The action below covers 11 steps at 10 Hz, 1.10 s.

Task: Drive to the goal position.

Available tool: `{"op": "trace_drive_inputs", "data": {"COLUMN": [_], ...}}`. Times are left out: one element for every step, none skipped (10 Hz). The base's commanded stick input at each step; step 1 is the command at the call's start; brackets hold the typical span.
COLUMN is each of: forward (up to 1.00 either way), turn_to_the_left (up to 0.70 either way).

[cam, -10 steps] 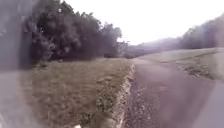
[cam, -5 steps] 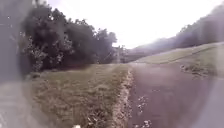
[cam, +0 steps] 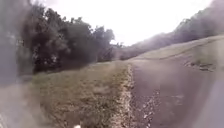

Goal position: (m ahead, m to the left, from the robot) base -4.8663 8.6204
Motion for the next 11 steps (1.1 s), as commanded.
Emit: {"op": "trace_drive_inputs", "data": {"forward": [0.7,0.56,0.36,0.03,0.01,-0.11,-0.4,-0.68,-0.68,-0.68,-0.68], "turn_to_the_left": [-0.1,-0.27,-0.52,0.0,0.0,0.0,0.0,0.0,0.0,0.0,0.0]}}
